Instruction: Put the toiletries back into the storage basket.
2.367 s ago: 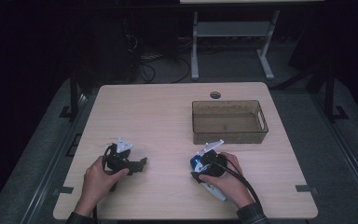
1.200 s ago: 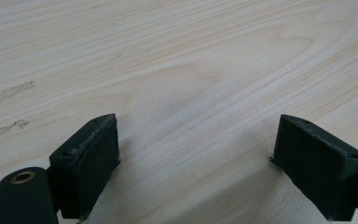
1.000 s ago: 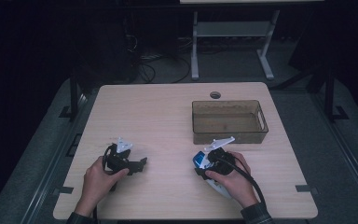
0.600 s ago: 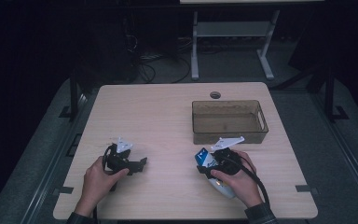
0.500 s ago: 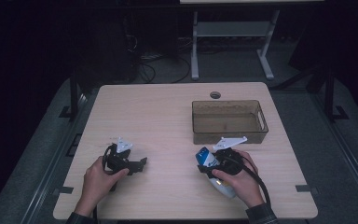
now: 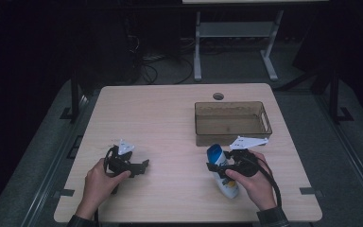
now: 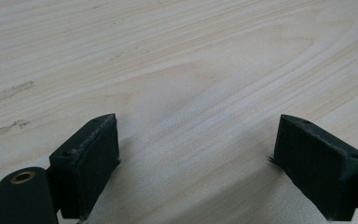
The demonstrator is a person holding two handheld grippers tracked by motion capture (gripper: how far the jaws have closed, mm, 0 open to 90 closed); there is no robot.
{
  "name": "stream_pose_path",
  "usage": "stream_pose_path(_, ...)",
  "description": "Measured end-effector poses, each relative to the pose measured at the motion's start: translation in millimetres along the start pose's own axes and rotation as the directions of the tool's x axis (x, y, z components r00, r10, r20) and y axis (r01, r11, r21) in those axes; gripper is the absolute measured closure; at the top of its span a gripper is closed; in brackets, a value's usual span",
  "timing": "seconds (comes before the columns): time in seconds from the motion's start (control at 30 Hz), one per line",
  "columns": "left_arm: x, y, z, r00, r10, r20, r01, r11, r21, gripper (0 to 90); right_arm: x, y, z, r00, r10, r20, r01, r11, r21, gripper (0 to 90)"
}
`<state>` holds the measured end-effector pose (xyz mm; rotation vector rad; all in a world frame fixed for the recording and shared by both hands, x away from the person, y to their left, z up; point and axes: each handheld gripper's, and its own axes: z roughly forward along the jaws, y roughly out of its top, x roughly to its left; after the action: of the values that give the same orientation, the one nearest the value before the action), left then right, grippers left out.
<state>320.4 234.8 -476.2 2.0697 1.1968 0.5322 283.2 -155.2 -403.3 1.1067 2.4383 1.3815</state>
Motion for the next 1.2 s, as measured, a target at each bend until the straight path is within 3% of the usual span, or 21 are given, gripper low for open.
stream_pose_path(0.47,0.0,0.0,0.0,1.0,0.0,0.0,0.0,1.0,-0.001,12.9,-5.1,-4.0,-26.6,0.9995,0.001,-0.03,-0.004,0.996,-0.094,35.1)
stream_pose_path(1.2,0.0,0.1,-0.1,1.0,0.0,0.0,0.0,1.0,0.001,12.9,-11.4,-3.5,-43.8,0.9999,0.015,-0.001,-0.015,0.986,-0.164,35.0)
